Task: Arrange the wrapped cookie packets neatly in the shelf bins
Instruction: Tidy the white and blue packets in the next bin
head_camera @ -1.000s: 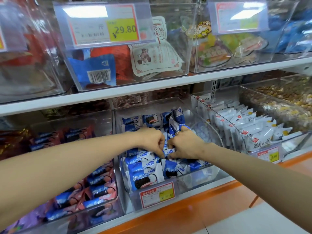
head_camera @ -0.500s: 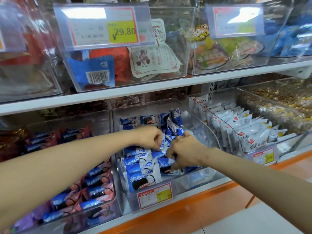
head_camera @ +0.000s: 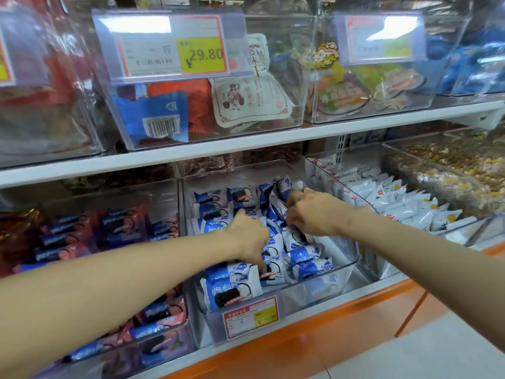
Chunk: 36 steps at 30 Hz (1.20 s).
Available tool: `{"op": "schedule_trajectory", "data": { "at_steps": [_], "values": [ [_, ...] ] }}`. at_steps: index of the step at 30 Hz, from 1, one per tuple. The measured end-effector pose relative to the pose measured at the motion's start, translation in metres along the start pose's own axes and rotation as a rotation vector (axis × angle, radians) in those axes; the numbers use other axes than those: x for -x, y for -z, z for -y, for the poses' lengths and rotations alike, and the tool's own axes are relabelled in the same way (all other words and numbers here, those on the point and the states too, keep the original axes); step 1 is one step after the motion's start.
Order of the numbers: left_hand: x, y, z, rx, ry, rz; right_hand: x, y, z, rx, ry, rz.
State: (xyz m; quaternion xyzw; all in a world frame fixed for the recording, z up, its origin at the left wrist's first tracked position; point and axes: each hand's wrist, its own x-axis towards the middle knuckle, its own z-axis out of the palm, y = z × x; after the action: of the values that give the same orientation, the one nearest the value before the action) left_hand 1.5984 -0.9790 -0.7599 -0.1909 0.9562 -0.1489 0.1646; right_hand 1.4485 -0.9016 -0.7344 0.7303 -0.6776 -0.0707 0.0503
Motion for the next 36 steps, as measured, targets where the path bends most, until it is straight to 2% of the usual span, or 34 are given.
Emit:
{"op": "schedule_trajectory", "data": {
  "at_steps": [3,6,9,11,14,17,19,21,23,25,28,31,33,36],
  "values": [
    [0.002,0.001,0.002,0.024,0.044,0.014,-0.001,0.012,-0.011,-0.043,0.084,0.098],
    [0.003,0.002,0.0,0.03,0.061,0.014,-0.001,0.013,-0.013,0.101,0.153,0.138],
    [0.004,0.002,0.001,0.056,0.045,0.035,-0.002,0.01,-0.01,0.222,0.174,0.037],
    [0.007,0.006,0.009,0.183,0.038,0.01,0.001,0.018,-0.014,0.174,0.117,-0.057],
    [0.011,0.015,0.026,0.587,0.063,-0.164,0.009,0.032,-0.02,-0.116,-0.004,-0.12],
    [0.013,0.026,0.034,1.149,0.146,-0.377,0.017,0.038,-0.015,-0.653,-0.04,-0.146],
    [0.017,0.035,0.032,1.444,0.16,-0.382,0.021,0.039,-0.01,-0.883,-0.083,-0.132],
    [0.021,0.039,0.03,1.54,0.138,-0.29,0.021,0.037,-0.005,-1.012,-0.108,-0.107],
    [0.024,0.037,0.031,1.47,0.096,-0.207,0.02,0.032,-0.004,-1.117,-0.125,-0.079],
    [0.025,0.034,0.031,1.406,0.048,-0.197,0.021,0.027,-0.005,-1.208,-0.136,-0.031],
    [0.024,0.03,0.033,1.584,0.055,-0.142,0.022,0.019,-0.004,-1.338,-0.119,-0.081],
    [0.025,0.034,0.036,2.028,0.151,0.134,0.023,0.01,0.001,-1.143,-0.063,-0.377],
    [0.024,0.034,0.04,2.262,0.222,0.186,0.022,0.002,0.004,-0.906,-0.006,-0.531],
    [0.024,0.031,0.038,2.114,0.237,0.114,0.022,-0.009,0.006,-0.654,0.098,-0.62]
  ]
}}
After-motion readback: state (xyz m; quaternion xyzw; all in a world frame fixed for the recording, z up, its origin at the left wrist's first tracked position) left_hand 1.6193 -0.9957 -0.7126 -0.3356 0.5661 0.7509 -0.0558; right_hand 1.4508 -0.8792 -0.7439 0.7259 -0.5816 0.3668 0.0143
